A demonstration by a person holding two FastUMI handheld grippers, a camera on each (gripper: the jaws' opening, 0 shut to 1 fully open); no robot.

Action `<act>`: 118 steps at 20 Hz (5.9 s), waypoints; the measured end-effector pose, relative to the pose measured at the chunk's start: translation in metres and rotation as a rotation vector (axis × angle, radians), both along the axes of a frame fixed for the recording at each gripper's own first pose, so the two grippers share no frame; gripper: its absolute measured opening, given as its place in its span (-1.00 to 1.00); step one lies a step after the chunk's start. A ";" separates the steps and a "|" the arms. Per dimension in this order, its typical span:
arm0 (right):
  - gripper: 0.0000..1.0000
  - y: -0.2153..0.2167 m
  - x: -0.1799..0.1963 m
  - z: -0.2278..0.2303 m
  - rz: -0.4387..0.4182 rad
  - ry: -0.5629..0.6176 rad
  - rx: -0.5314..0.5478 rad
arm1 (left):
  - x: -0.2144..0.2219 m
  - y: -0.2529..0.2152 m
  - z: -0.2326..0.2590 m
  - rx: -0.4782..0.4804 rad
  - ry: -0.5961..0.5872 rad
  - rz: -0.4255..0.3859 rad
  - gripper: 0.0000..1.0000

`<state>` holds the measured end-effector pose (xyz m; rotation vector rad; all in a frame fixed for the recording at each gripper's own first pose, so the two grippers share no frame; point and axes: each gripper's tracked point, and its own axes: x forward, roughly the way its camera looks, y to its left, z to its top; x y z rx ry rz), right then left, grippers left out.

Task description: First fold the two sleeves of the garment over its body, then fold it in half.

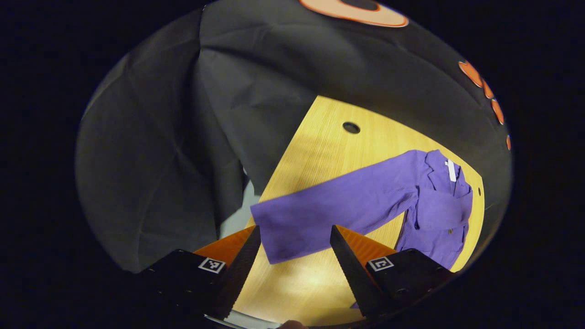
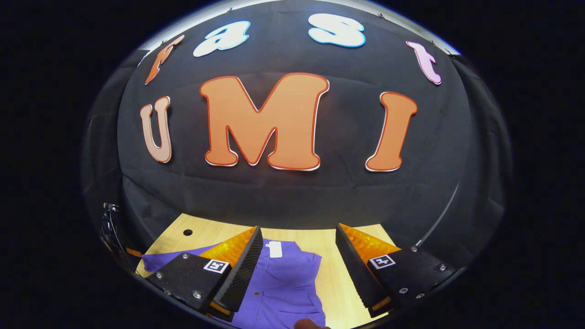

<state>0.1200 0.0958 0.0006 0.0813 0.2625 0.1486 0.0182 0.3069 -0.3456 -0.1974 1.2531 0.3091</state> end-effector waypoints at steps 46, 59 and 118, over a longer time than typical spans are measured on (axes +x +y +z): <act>0.91 -0.124 -0.060 -0.044 -0.052 -0.022 0.012 | 0.076 -0.109 0.040 -0.121 0.120 -0.124 -0.93; 0.90 -0.182 -0.066 -0.076 -0.046 0.011 0.050 | 0.156 -0.318 0.126 -0.131 0.015 -0.422 -0.93; 0.93 -0.051 -0.246 -0.410 0.175 0.917 -0.114 | -0.158 -0.238 -0.052 0.015 0.156 -0.447 0.73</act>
